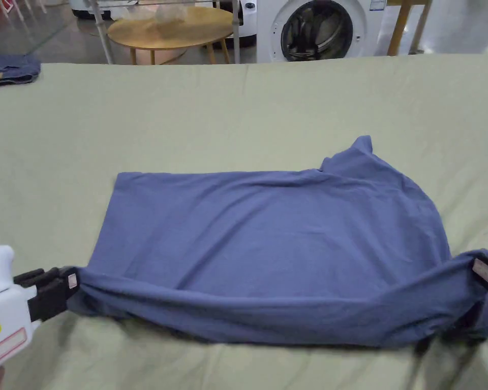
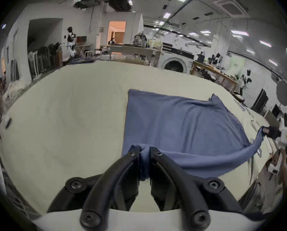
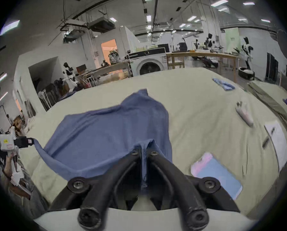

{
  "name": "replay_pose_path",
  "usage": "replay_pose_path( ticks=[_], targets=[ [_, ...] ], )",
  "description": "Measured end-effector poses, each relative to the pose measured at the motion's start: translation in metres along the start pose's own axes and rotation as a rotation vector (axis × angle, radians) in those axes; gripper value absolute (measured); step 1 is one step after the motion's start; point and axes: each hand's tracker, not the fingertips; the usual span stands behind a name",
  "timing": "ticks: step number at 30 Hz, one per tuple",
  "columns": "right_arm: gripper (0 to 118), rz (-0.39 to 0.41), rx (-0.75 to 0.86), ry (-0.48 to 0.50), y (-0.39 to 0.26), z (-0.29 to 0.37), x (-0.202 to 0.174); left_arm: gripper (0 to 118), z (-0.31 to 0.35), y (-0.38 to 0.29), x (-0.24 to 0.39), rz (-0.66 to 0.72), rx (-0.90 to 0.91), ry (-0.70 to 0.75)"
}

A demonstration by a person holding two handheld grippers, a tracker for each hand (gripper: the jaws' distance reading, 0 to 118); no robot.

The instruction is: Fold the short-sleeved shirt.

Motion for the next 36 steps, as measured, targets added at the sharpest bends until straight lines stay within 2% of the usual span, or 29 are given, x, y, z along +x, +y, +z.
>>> replay_pose_path(
  ticks=[3,5,10,11,12,13,14,15,17,19,24,27,29,30,31,32,33,36],
  targets=[
    [4,0.032,-0.026,-0.036,0.029,-0.05,0.004,5,-0.044,0.026,-0.015,0.028,-0.033,-0.047],
    [4,0.015,-0.063,-0.043,0.043,-0.082,0.009,5,-0.079,0.038,-0.024,-0.004,-0.074,-0.029],
    [4,0.037,-0.125,-0.09,0.043,-0.145,0.018,5,-0.12,0.057,-0.017,-0.017,-0.118,-0.022],
    [6,0.047,-0.148,-0.132,0.043,-0.152,0.019,5,-0.126,0.059,-0.018,-0.002,-0.132,-0.032],
    [15,0.056,-0.149,-0.143,0.041,-0.158,0.02,5,-0.131,0.061,-0.019,0.01,-0.137,-0.036],
    [35,0.072,-0.149,-0.144,0.04,-0.161,0.019,12,-0.138,0.063,-0.02,0.017,-0.138,-0.034],
    [44,0.11,-0.147,-0.165,0.04,-0.162,0.018,28,-0.14,0.064,-0.019,0.021,-0.147,-0.027],
    [46,0.142,-0.145,-0.195,0.04,-0.161,0.017,41,-0.14,0.065,-0.018,0.02,-0.152,-0.023],
    [46,0.154,-0.13,-0.165,0.042,-0.144,0.007,40,-0.121,0.064,-0.011,0.0,-0.113,0.008],
    [46,0.164,-0.088,-0.135,0.042,-0.124,0.003,40,-0.099,0.065,-0.006,-0.013,-0.05,-0.084],
    [46,0.194,0.048,-0.074,0.036,-0.061,-0.016,40,-0.026,0.058,0.021,-0.089,0.144,-0.098],
    [43,0.189,0.093,-0.031,0.025,-0.026,-0.027,40,0.012,0.049,0.038,-0.107,0.215,-0.104],
    [27,0.197,0.102,-0.026,0.015,-0.004,-0.038,35,0.032,0.037,0.045,-0.119,0.216,-0.1],
    [22,0.201,0.11,-0.025,0.006,0.005,-0.041,24,0.042,0.028,0.048,-0.124,0.218,-0.112],
    [18,0.206,0.113,-0.023,-0.001,0.013,-0.044,4,0.049,0.02,0.05,-0.129,0.216,-0.139],
    [8,0.208,0.116,-0.022,-0.009,0.019,-0.047,0,0.056,0.011,0.053,-0.131,0.213,-0.169],
    [0,0.194,0.118,-0.01,-0.017,0.025,-0.048,0,0.06,0.002,0.052,-0.129,0.22,-0.16],
    [0,0.142,0.086,0.025,-0.04,0.036,-0.051,0,0.068,-0.021,0.051,-0.088,0.166,-0.174]
  ],
)
